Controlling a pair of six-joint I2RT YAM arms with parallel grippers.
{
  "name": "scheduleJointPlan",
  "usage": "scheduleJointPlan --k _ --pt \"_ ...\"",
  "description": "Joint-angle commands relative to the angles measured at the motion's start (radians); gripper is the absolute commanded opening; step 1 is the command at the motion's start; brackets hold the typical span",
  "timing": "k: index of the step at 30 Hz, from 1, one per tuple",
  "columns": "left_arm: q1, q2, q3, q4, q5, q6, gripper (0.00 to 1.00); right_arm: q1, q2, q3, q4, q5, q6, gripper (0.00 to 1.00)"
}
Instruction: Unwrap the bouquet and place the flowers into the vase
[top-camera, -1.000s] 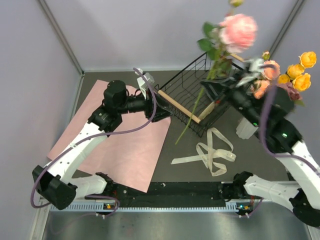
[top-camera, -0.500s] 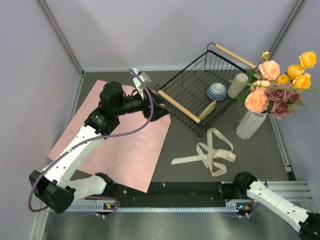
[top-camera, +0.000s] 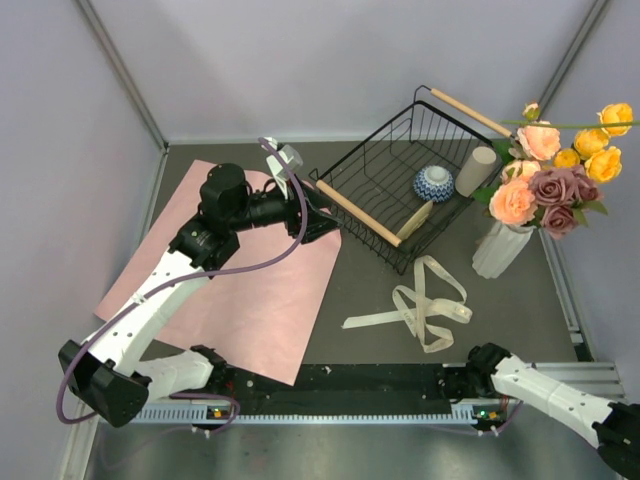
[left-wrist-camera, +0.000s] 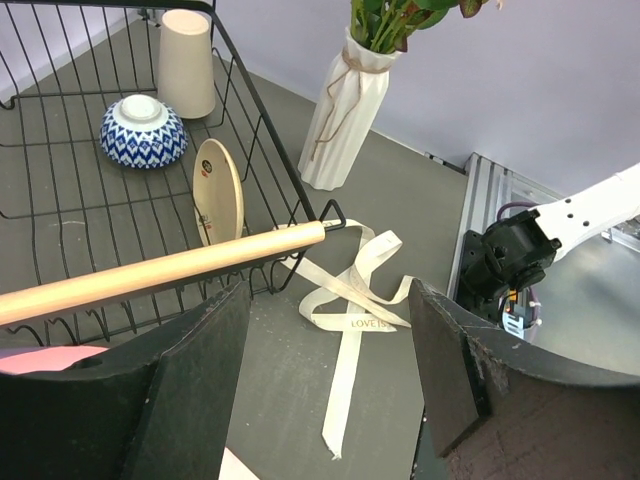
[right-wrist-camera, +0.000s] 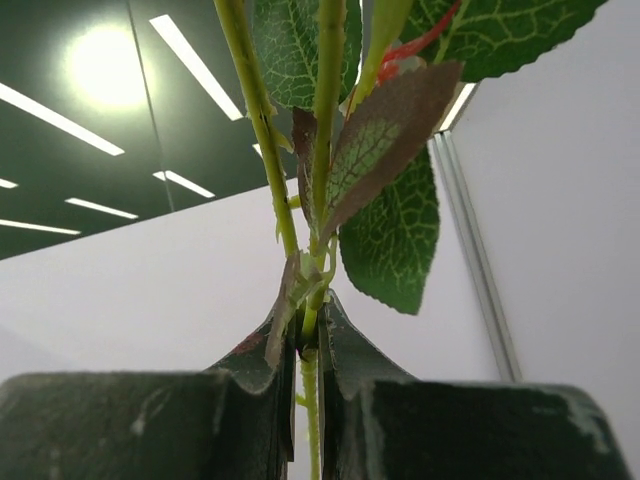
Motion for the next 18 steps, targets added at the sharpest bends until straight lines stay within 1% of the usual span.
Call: scheduleJointPlan --k 1,3,4,7,11,15,18 --pt "-0.001 -0.003 -0.002 0.041 0.017 0.005 0.70 0.007 0.107 0.135 -0.072 0.087 -0.137 0.00" --pt "-0.001 -0.006 -0.002 0.041 0.019 0.007 0.70 0.008 0.139 0.208 -0.157 0.126 -0.178 0.00" --pt "-0.001 -0.006 -0.002 0.041 0.019 0.007 0.70 0.008 0.153 0.222 -0.241 0.127 -0.178 0.00" --pt "-0.003 -0.004 -0.003 0.046 0.026 -0.001 0.70 0.007 0.153 0.241 -0.323 0.125 -0.172 0.00" --pt "-0.001 0.000 -0.003 0.052 0.036 -0.007 0.70 0.008 0.169 0.270 -0.392 0.142 -0.186 0.00" --pt "-0.001 0.002 -0.005 0.055 0.043 -0.010 0.70 0.008 0.161 0.250 -0.445 0.069 -0.178 0.00" --pt "-0.003 -0.001 -0.005 0.057 0.043 -0.010 0.70 0.008 0.165 0.222 -0.459 0.044 -0.204 0.00"
